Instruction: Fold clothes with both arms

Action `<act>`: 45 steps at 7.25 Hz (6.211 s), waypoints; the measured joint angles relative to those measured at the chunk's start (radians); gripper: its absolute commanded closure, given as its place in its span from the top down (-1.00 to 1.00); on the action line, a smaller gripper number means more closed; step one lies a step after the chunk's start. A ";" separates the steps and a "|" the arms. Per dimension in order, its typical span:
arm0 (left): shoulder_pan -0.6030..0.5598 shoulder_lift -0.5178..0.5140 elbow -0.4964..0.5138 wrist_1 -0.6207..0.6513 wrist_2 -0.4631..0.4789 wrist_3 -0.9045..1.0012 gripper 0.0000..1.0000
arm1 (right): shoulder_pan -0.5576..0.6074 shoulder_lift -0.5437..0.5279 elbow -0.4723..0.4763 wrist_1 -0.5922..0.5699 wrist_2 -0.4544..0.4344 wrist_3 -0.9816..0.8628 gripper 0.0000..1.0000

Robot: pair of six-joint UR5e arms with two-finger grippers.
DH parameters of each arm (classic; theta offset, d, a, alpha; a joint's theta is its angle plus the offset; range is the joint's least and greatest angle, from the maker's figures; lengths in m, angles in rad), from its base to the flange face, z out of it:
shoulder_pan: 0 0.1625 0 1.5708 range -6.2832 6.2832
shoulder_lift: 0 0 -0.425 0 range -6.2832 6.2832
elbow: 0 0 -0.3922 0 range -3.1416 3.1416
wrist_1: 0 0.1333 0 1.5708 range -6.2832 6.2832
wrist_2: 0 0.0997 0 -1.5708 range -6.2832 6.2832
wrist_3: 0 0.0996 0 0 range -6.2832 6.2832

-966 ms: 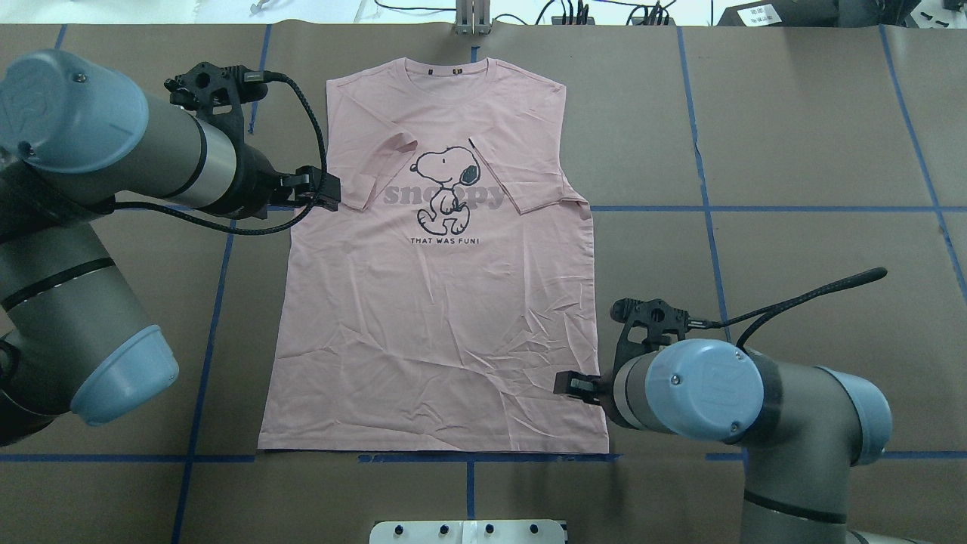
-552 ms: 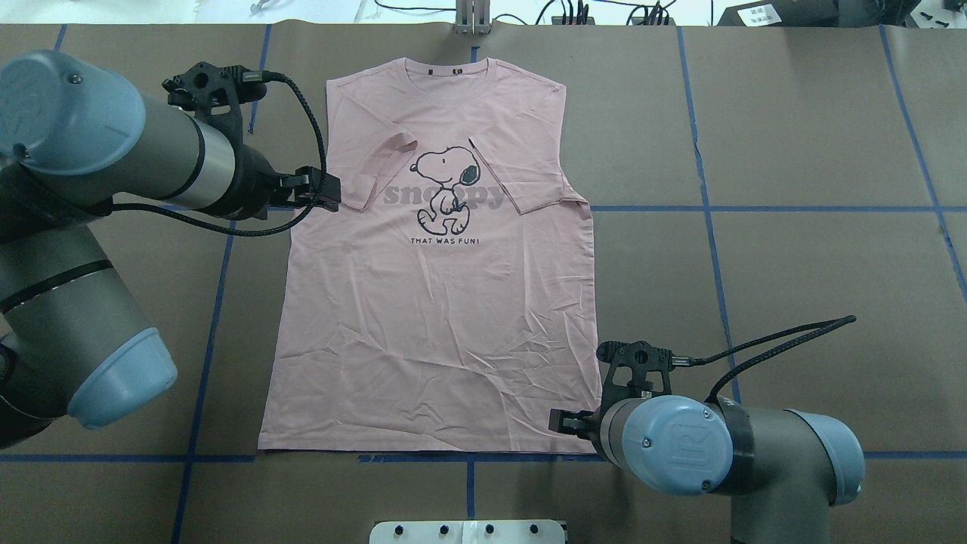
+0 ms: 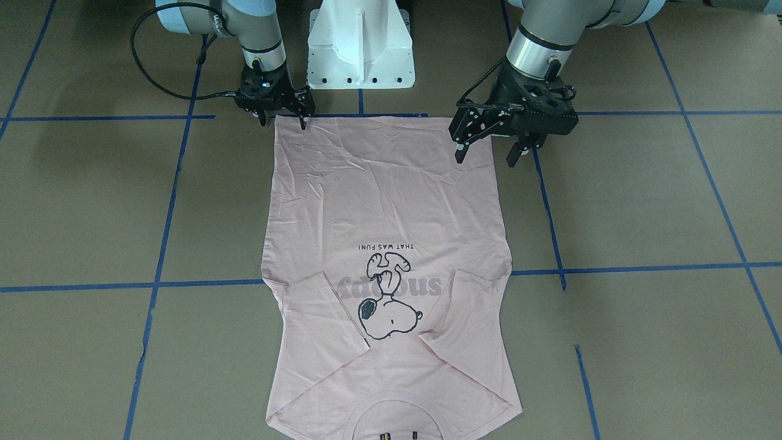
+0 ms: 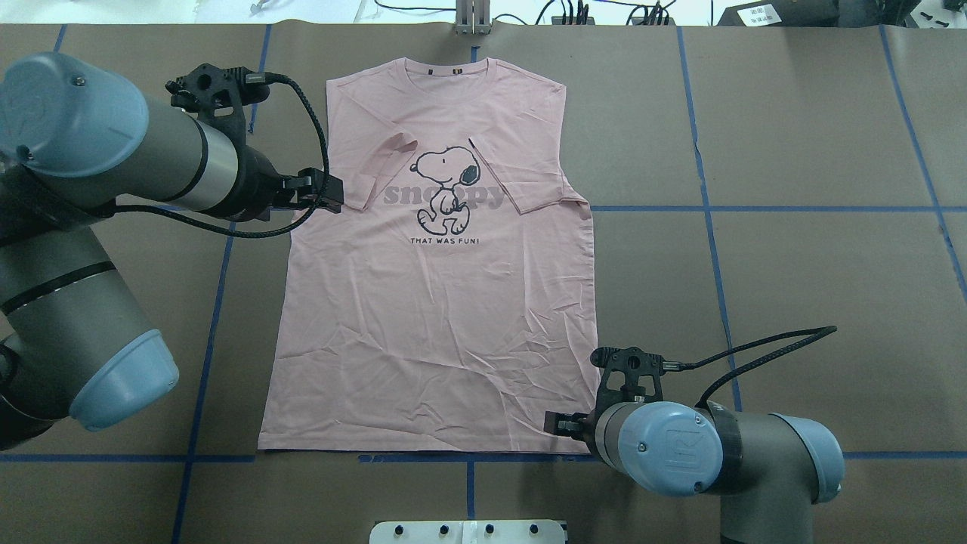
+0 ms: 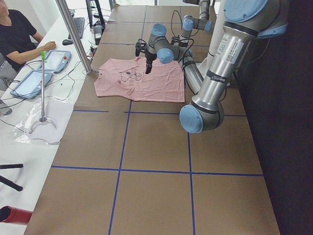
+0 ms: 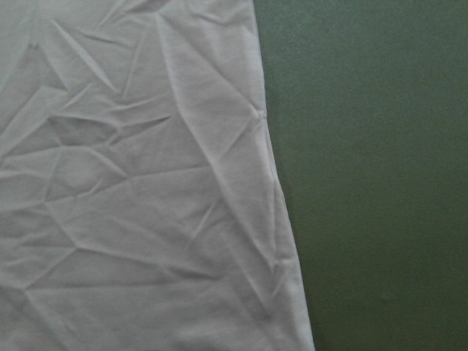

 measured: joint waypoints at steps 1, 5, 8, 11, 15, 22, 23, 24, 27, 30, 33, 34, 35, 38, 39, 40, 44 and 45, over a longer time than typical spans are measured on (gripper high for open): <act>0.000 -0.001 0.000 0.000 -0.001 0.000 1.00 | 0.000 -0.009 0.001 0.000 0.004 0.000 0.99; 0.000 -0.003 -0.001 0.000 -0.003 0.000 1.00 | 0.000 -0.028 0.004 -0.003 0.030 0.000 0.06; -0.001 -0.003 -0.001 0.000 -0.003 0.000 1.00 | -0.003 -0.027 0.009 -0.005 0.047 0.000 -1.00; 0.000 -0.007 -0.001 0.000 -0.003 -0.001 1.00 | -0.004 -0.022 0.020 -0.005 0.052 0.001 -1.00; 0.051 0.042 0.000 -0.003 0.011 -0.136 1.00 | 0.000 -0.016 0.057 -0.004 0.047 0.001 -1.00; 0.449 0.271 -0.006 -0.007 0.264 -0.626 0.96 | 0.039 -0.003 0.066 -0.001 0.043 -0.003 -1.00; 0.469 0.293 -0.006 -0.009 0.275 -0.648 0.96 | 0.040 -0.002 0.066 -0.001 0.041 -0.004 -1.00; 0.486 0.302 -0.007 -0.010 0.280 -0.670 0.95 | 0.041 -0.002 0.065 -0.001 0.039 -0.006 -1.00; 0.521 0.306 -0.014 -0.011 0.283 -0.706 0.81 | 0.044 -0.002 0.065 -0.002 0.040 -0.008 -1.00; 0.525 0.307 -0.020 -0.011 0.281 -0.719 -0.42 | 0.051 -0.003 0.066 -0.003 0.044 -0.010 -1.00; 0.527 0.304 -0.022 -0.011 0.281 -0.750 -1.00 | 0.063 -0.003 0.068 -0.004 0.051 -0.012 -1.00; 0.527 0.302 -0.022 -0.011 0.281 -0.752 -1.00 | 0.066 -0.003 0.068 -0.004 0.052 -0.012 -1.00; 0.527 0.301 -0.025 -0.011 0.280 -0.753 -1.00 | 0.068 -0.003 0.069 -0.004 0.053 -0.012 -1.00; 0.526 0.300 -0.099 -0.009 0.271 -0.744 -1.00 | 0.077 -0.012 0.100 -0.005 0.062 -0.013 -1.00; 0.526 0.300 -0.125 -0.006 0.269 -0.732 -1.00 | 0.077 -0.021 0.128 -0.006 0.068 -0.012 -1.00; 0.526 0.300 -0.146 -0.003 0.269 -0.721 -1.00 | 0.068 -0.041 0.166 -0.007 0.071 -0.012 -1.00; 0.601 0.303 -0.348 0.105 0.245 -0.630 -1.00 | -0.096 -0.267 0.442 -0.008 0.084 0.006 -1.00; 0.630 0.303 -0.401 0.136 0.235 -0.614 -1.00 | -0.129 -0.298 0.484 -0.008 0.105 0.009 -1.00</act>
